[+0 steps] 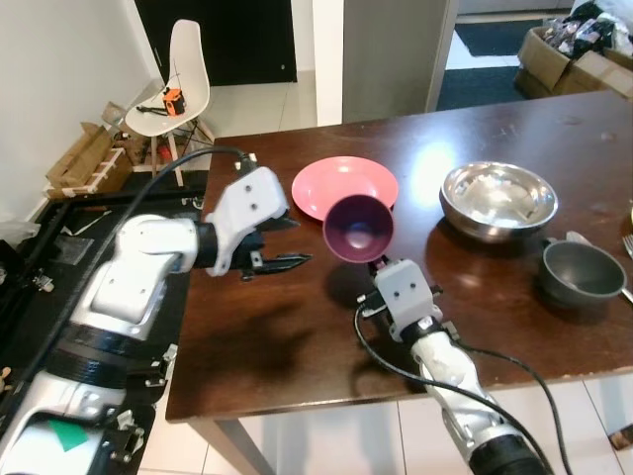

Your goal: Setting the table

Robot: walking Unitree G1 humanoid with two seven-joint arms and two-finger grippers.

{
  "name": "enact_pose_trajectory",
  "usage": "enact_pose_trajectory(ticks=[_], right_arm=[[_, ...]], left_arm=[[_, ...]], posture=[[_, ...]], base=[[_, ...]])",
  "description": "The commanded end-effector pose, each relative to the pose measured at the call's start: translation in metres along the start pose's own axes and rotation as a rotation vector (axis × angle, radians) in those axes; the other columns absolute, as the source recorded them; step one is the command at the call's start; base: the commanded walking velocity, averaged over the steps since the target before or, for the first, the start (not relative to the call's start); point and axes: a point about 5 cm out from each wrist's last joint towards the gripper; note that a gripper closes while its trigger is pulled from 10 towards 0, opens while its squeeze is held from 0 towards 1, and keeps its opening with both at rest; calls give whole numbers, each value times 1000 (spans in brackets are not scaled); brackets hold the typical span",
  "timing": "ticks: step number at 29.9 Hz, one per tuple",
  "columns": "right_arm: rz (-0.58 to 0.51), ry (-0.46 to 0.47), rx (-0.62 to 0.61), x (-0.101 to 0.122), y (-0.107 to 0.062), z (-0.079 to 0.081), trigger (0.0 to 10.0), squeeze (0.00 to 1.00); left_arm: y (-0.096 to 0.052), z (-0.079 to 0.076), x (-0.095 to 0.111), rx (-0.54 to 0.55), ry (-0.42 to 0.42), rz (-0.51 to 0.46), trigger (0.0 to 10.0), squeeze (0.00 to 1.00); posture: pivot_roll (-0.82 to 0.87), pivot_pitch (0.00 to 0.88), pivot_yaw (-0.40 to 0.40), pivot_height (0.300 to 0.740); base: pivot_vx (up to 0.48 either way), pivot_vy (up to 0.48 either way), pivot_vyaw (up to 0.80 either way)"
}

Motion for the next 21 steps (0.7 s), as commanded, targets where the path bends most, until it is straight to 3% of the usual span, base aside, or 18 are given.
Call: enact_pose_trajectory(ticks=[1, 5, 13, 17, 21], right_arm=[[5, 45, 6, 1, 0, 0, 10000, 0], [41, 96, 6, 0, -5, -4, 10000, 0], [-13, 158, -51, 21, -14, -17, 10000, 0], [-93, 180, -93, 47, -28, -22, 10000, 0], [-99, 180, -75, 56, -37, -20, 10000, 0]], left_arm=[[-10, -2, -1, 6, -44, -7, 10000, 0], [-22, -20, -14, 37, -69, 44, 10000, 0], [-23, -39, -21, 184, -158, 32, 10000, 0], [-24, -45, -38, 468, -307, 90, 10000, 0], [-29, -50, -50, 645, -390, 137, 10000, 0]], posture=[[-22, 33, 166, 740], [-21, 25, 155, 740], [-22, 17, 143, 740], [-38, 6, 133, 740], [-51, 1, 128, 740]], base=[[0, 0, 0], [0, 0, 0], [0, 0, 0], [0, 0, 0], [0, 0, 0]])
Point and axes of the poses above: a point about 5 cm out from each wrist's last joint towards the gripper, its own y axis pointing out of the wrist towards the gripper, its own x axis along the axis of the wrist's last joint, z = x × y, and after that the axes turned 12 degrees about y, right-handed
